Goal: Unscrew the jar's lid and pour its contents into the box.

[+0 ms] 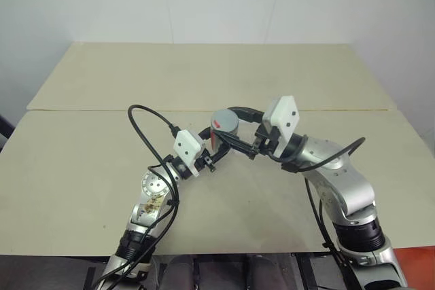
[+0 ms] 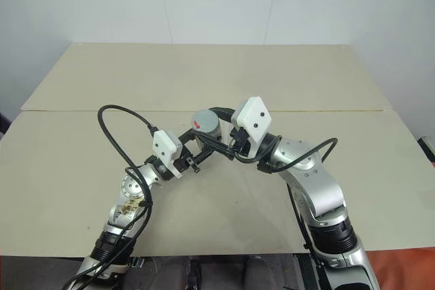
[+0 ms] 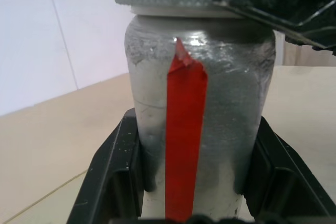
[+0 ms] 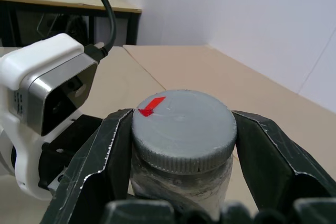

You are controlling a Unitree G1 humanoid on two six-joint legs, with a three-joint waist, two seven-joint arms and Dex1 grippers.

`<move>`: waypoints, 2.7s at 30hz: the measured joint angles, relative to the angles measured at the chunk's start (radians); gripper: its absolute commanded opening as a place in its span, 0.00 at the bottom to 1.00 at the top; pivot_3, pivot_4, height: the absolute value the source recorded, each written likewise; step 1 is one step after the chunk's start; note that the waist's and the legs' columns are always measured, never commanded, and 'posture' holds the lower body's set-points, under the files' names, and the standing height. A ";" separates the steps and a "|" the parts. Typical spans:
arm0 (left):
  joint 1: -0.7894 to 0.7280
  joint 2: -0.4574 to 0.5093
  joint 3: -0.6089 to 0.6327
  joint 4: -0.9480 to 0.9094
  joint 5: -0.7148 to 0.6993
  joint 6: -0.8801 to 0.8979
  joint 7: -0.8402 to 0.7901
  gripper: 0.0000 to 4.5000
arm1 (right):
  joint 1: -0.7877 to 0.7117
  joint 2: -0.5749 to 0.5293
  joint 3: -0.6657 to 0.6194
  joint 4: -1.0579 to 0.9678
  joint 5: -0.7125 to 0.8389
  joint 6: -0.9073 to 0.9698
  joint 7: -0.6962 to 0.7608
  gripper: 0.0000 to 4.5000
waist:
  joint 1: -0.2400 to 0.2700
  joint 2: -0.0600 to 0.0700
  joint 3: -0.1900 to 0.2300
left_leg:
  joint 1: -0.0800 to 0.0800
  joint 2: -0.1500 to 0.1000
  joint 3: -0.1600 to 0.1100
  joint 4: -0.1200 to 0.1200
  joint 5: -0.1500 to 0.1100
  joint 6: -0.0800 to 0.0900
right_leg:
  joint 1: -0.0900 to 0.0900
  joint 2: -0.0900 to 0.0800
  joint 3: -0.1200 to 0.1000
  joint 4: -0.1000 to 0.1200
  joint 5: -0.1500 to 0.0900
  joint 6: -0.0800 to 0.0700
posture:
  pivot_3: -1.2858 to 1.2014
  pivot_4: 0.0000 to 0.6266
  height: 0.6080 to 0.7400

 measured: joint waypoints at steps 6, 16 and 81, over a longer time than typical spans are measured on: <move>0.000 -0.004 0.002 0.002 -0.004 0.001 0.002 0.45 | -0.019 0.032 -0.029 0.012 0.068 0.078 -0.009 0.62 | 0.000 0.000 0.000 | 0.000 0.000 0.000 0.000 0.000 0.000 | 0.000 0.000 0.000 0.000 0.000 0.000 | 0.52 0.24 1.00; 0.000 -0.004 0.001 0.014 -0.004 0.003 0.001 0.45 | -0.027 0.041 -0.040 0.010 0.099 0.139 -0.027 0.84 | 0.000 0.000 0.000 | 0.000 0.000 0.000 0.000 0.000 0.000 | 0.000 0.000 0.000 0.000 0.000 0.000 | 0.52 0.24 1.00; 0.017 0.006 -0.017 0.011 -0.039 0.032 -0.060 0.45 | -0.054 -0.016 -0.036 0.062 0.098 0.110 0.105 0.64 | 0.001 0.000 0.000 | 0.000 0.000 0.000 0.000 0.000 0.001 | 0.000 0.000 0.000 0.000 0.000 0.000 | 0.52 0.24 1.00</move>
